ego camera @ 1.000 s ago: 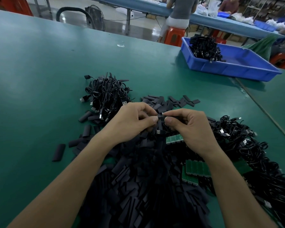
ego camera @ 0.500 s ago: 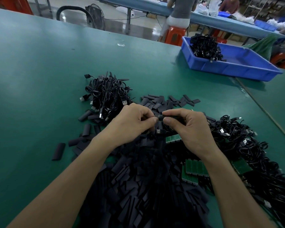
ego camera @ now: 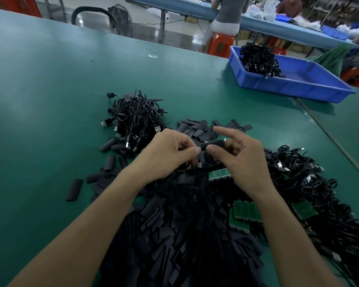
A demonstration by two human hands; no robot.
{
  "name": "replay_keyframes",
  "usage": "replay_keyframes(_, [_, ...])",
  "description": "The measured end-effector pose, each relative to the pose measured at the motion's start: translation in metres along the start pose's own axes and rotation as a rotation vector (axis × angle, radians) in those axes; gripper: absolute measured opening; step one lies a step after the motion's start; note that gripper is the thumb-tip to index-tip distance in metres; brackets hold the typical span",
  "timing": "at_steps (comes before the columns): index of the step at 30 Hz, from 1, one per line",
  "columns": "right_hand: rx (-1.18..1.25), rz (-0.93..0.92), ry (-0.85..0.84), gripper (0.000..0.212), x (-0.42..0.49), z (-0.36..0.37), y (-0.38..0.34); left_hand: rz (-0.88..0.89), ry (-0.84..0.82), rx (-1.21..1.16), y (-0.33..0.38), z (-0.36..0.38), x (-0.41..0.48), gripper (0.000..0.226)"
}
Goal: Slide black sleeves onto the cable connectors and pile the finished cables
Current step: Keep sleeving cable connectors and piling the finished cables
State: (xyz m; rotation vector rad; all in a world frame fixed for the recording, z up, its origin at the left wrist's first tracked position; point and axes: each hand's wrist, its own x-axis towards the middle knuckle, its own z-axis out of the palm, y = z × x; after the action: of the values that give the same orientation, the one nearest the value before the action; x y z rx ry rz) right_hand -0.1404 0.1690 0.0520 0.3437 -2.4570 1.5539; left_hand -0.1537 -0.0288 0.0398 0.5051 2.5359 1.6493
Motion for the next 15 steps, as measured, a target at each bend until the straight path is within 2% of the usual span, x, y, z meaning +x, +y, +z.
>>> replay_keyframes(3, [0.062, 0.032, 0.182, 0.031, -0.001, 0.004, 0.002, -0.040, 0.005, -0.052, 0.001, 0.002, 0.000, 0.018])
replay_keyframes(5, [0.051, 0.016, 0.240, 0.026, -0.001, 0.008, 0.004, -0.051, 0.015, -0.057, 0.002, 0.003, 0.000, 0.019])
replay_keyframes(10, [0.064, -0.009, 0.241, 0.039, -0.003, 0.020, 0.005, -0.075, 0.064, -0.062, 0.001, 0.009, 0.001, 0.022])
replay_keyframes(15, [0.130, -0.010, 0.228, 0.039, -0.004, 0.021, 0.008, -0.074, 0.099, -0.091, -0.002, 0.009, 0.003, 0.022])
